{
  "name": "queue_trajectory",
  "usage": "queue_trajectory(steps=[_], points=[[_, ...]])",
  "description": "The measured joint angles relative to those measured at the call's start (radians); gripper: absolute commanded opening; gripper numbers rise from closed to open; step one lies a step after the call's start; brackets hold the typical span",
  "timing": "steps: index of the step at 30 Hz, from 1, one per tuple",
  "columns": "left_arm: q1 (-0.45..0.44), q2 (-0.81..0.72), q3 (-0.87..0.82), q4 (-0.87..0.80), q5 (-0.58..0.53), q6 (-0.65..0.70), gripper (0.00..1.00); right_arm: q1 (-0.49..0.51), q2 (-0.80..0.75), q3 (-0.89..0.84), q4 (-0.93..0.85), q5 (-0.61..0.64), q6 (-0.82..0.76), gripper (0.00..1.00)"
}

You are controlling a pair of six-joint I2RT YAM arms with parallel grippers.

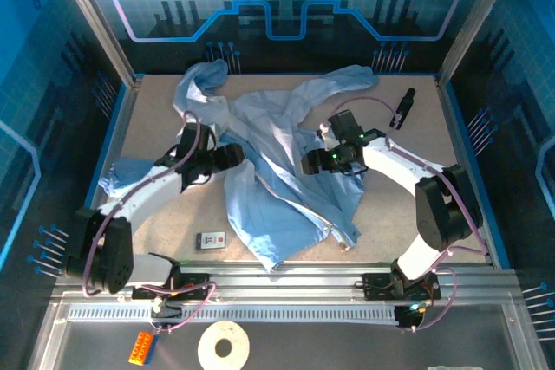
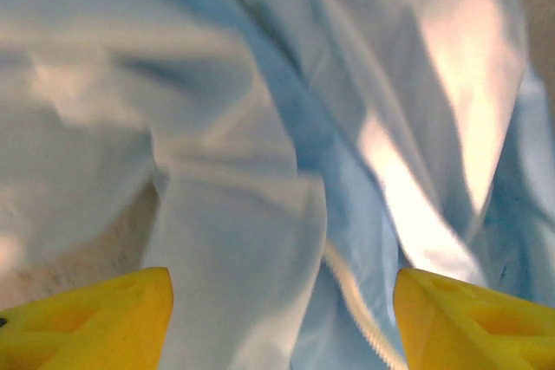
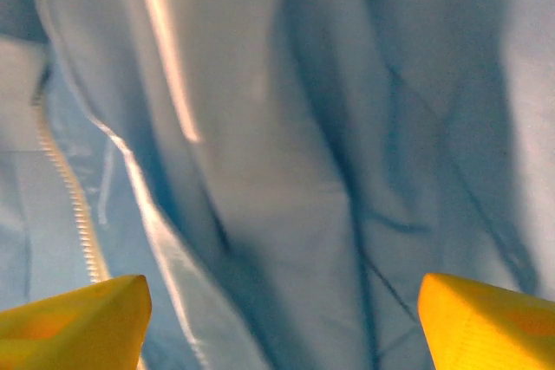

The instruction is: Zip up the jacket

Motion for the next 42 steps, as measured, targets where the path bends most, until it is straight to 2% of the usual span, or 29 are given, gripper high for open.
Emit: queue_trajectory(steps=[1, 3, 5, 8, 13, 18, 21, 26, 32, 37, 42], points=[[-0.037, 0.001, -0.017, 0.0, -0.001, -0.012, 0.68, -0.008, 0.008, -0.003, 0.002, -0.001, -0.002, 0.7], [-0.119, 0.027, -0.034, 0.002, 0.002, -0.039, 0.68, -0.022, 0.017, -0.026, 0.011, -0.011, 0.005, 0.5], [-0.154, 0.081, -0.033, 0.04, 0.013, -0.066, 0.68, -0.034, 0.016, -0.066, 0.022, -0.035, 0.011, 0.37], [-0.152, 0.192, -0.016, 0.09, 0.015, -0.099, 0.68, -0.045, 0.009, -0.152, 0.06, -0.072, 0.035, 0.26], [-0.124, 0.383, 0.143, 0.098, 0.038, -0.111, 0.67, -0.029, -0.082, -0.348, 0.131, -0.106, 0.088, 0.24], [-0.118, 0.621, 0.412, 0.117, 0.121, -0.08, 0.64, 0.071, -0.265, -0.509, 0.202, -0.056, 0.153, 0.21], [-0.134, 0.726, 0.553, 0.112, 0.158, -0.063, 0.64, 0.096, -0.354, -0.592, 0.235, -0.032, 0.195, 0.18], [-0.166, 0.848, 0.743, 0.062, 0.188, -0.042, 0.64, 0.103, -0.416, -0.636, 0.249, -0.002, 0.243, 0.18], [-0.196, 0.967, 0.966, -0.072, 0.207, 0.027, 0.6, 0.187, -0.364, -0.596, 0.263, 0.03, 0.272, 0.17], [-0.203, 0.975, 0.987, -0.118, 0.201, 0.086, 0.6, 0.288, -0.246, -0.502, 0.267, 0.039, 0.278, 0.19], [-0.164, 0.834, 0.789, -0.11, 0.186, 0.113, 0.6, 0.321, -0.224, -0.42, 0.227, 0.042, 0.264, 0.25]])
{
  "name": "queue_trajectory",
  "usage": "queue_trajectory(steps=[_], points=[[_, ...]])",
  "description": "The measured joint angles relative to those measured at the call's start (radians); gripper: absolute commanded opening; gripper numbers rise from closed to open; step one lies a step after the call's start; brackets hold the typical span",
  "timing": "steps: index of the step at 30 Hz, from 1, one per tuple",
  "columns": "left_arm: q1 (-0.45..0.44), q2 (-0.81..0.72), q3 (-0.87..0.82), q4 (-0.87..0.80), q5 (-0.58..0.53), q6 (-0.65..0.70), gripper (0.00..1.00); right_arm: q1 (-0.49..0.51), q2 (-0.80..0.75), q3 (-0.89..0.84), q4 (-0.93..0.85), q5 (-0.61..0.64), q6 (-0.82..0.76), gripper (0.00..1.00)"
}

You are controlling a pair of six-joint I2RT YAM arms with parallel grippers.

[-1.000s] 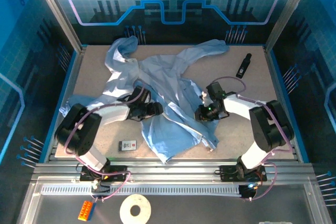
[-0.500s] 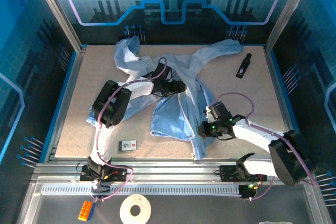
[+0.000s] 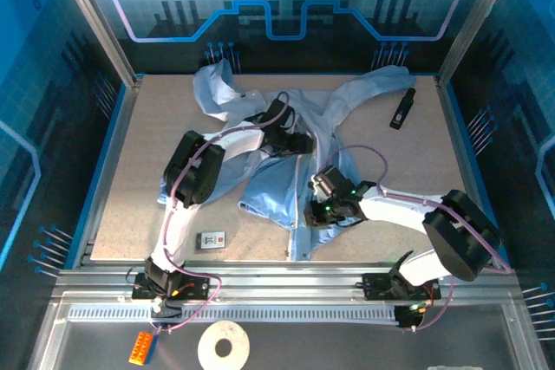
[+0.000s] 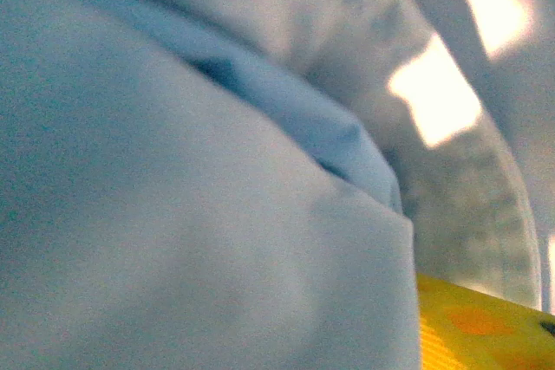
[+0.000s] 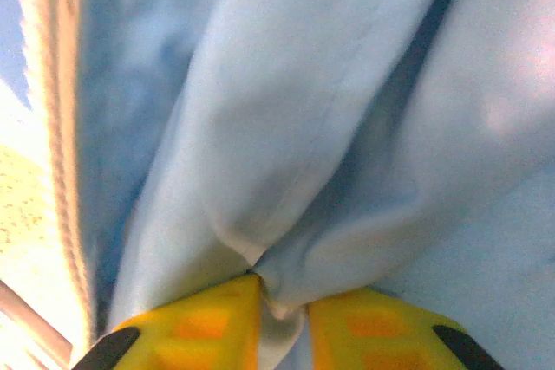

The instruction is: Zip up the jacket

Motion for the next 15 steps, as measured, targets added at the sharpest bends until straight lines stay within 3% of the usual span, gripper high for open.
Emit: queue_trajectory(steps=[8, 15], points=[[0.186, -0.345, -0.351, -0.002, -0.034, 0.017, 0.6, -0.086, 0.017, 0.212, -0.119, -0.001, -0.091, 0.36], [0.161, -0.555, -0.528, 0.061, -0.045, -0.011, 0.6, -0.148, 0.282, 0.634, -0.231, 0.004, -0.231, 0.51]])
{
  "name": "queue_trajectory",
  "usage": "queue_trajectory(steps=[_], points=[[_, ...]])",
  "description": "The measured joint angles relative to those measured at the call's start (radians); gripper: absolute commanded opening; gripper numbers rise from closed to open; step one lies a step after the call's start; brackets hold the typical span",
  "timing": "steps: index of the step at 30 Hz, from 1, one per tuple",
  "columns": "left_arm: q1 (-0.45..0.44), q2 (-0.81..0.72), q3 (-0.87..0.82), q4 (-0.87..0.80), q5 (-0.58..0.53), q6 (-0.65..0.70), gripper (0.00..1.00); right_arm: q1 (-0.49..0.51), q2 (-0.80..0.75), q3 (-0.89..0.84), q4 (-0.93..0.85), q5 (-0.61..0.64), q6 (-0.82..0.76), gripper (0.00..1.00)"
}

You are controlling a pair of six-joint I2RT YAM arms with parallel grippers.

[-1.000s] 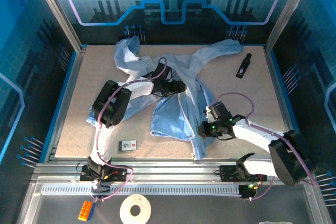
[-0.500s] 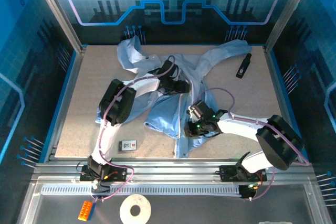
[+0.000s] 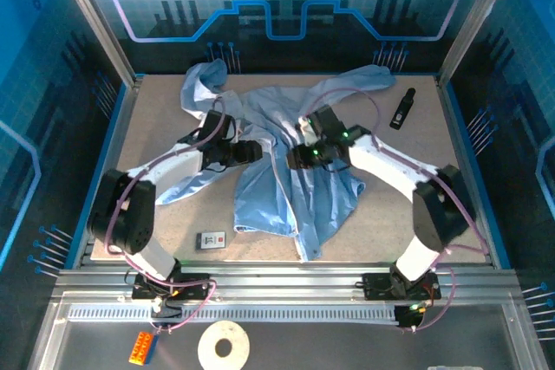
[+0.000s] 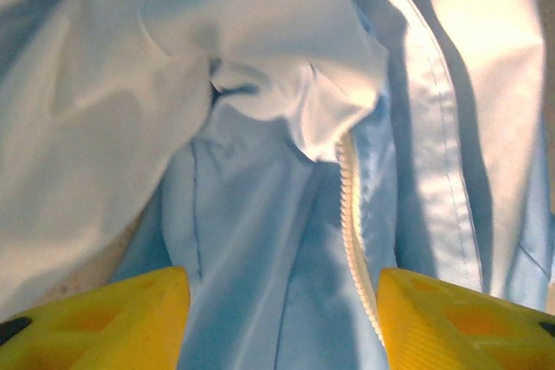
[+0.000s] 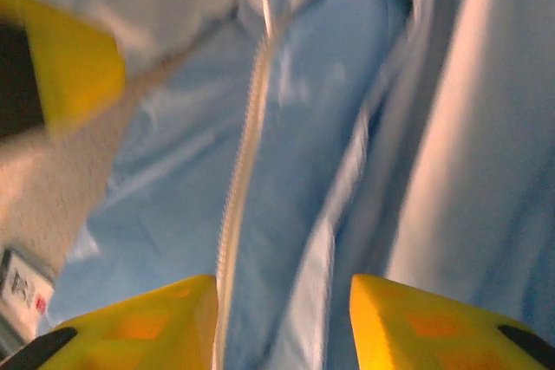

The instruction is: Zip up the jacket

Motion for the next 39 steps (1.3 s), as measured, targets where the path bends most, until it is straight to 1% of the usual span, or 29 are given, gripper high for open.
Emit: queue_trajectory(steps=[4, 6, 7, 9, 12, 15, 17, 19, 22, 24, 26, 30, 34, 36, 39], points=[[-0.074, -0.05, -0.106, 0.043, -0.018, -0.048, 0.6, -0.002, 0.247, 0.348, -0.086, 0.035, -0.095, 0.57], [-0.134, -0.069, -0.155, 0.055, -0.039, -0.08, 0.6, -0.002, 0.396, 0.566, -0.15, 0.072, -0.144, 0.61], [-0.159, -0.079, -0.177, 0.064, -0.051, -0.093, 0.6, -0.003, 0.458, 0.661, -0.177, 0.089, -0.163, 0.65], [-0.208, -0.1, -0.221, 0.076, -0.073, -0.121, 0.6, -0.005, 0.598, 0.876, -0.232, 0.132, -0.198, 0.78], [-0.246, -0.115, -0.266, 0.099, -0.102, -0.164, 0.6, -0.01, 0.789, 1.16, -0.293, 0.203, -0.243, 0.82], [-0.254, -0.115, -0.303, 0.132, -0.121, -0.203, 0.59, -0.018, 0.925, 1.318, -0.315, 0.247, -0.278, 0.84], [-0.254, -0.115, -0.323, 0.15, -0.127, -0.222, 0.59, -0.022, 0.969, 1.334, -0.317, 0.266, -0.295, 0.84], [-0.255, -0.115, -0.34, 0.16, -0.136, -0.24, 0.59, -0.027, 0.999, 1.323, -0.314, 0.282, -0.307, 0.79], [-0.257, -0.115, -0.346, 0.163, -0.147, -0.251, 0.6, -0.039, 1.018, 1.301, -0.309, 0.318, -0.317, 0.61], [-0.259, -0.115, -0.346, 0.162, -0.158, -0.255, 0.6, -0.056, 1.019, 1.302, -0.309, 0.334, -0.309, 0.47], [-0.259, -0.116, -0.349, 0.162, -0.167, -0.261, 0.6, -0.087, 1.019, 1.302, -0.307, 0.34, -0.291, 0.37], [-0.259, -0.138, -0.374, 0.164, -0.185, -0.27, 0.6, -0.182, 1.019, 1.302, -0.307, 0.339, -0.24, 0.33], [-0.257, -0.144, -0.379, 0.164, -0.195, -0.27, 0.6, -0.284, 1.019, 1.302, -0.314, 0.328, -0.188, 0.33], [-0.251, -0.144, -0.379, 0.164, -0.196, -0.27, 0.6, -0.315, 1.019, 1.301, -0.319, 0.328, -0.166, 0.36], [-0.238, -0.145, -0.379, 0.163, -0.195, -0.27, 0.6, -0.332, 1.018, 1.292, -0.317, 0.311, -0.141, 0.46]])
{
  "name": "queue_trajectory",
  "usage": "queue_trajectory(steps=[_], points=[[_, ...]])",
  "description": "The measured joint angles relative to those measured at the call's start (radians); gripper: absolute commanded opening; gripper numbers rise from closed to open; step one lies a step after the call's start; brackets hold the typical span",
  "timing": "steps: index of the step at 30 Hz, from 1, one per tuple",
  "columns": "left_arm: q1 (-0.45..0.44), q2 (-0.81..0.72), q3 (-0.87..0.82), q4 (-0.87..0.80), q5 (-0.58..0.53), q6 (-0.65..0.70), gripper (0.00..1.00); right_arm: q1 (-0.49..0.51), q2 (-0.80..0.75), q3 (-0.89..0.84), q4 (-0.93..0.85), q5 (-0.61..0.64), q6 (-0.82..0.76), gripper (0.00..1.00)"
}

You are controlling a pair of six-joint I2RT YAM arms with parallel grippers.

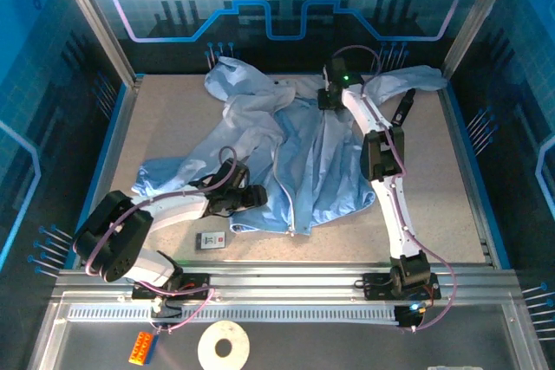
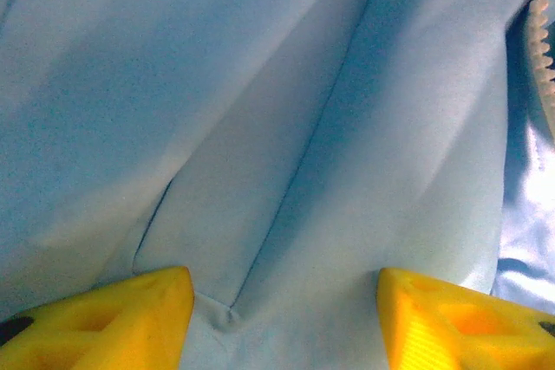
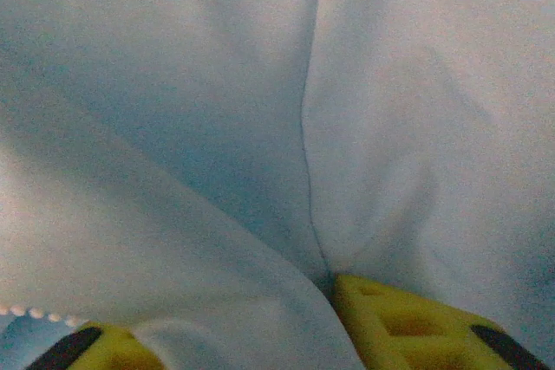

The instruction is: Zip up the jacket

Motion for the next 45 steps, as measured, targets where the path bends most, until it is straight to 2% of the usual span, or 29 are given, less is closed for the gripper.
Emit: queue_trajectory(steps=[9, 15, 21, 26, 32, 38, 45], points=[[0.042, -0.118, 0.012, -0.127, -0.008, 0.02, 0.61, 0.053, -0.101, -0.068, -0.013, -0.111, 0.021, 0.59], [0.051, -0.226, 0.083, -0.195, -0.003, 0.034, 0.6, 0.11, -0.331, -0.213, -0.005, -0.175, 0.021, 0.62], [-0.026, -0.307, 0.07, -0.201, -0.004, -0.01, 0.6, 0.175, -0.637, -0.515, 0.065, -0.22, 0.022, 0.61], [-0.108, -0.391, -0.034, -0.195, -0.007, -0.084, 0.59, 0.274, -0.885, -0.914, 0.157, -0.238, 0.048, 0.59], [-0.127, -0.452, -0.139, -0.177, -0.006, -0.132, 0.6, 0.412, -1.073, -1.317, 0.196, -0.229, 0.121, 0.57], [-0.127, -0.4, -0.162, -0.122, 0.026, -0.131, 0.6, 0.504, -1.207, -1.546, 0.196, -0.198, 0.225, 0.51], [-0.127, -0.328, -0.162, -0.068, 0.058, -0.127, 0.6, 0.538, -1.245, -1.617, 0.21, -0.199, 0.325, 0.53]])
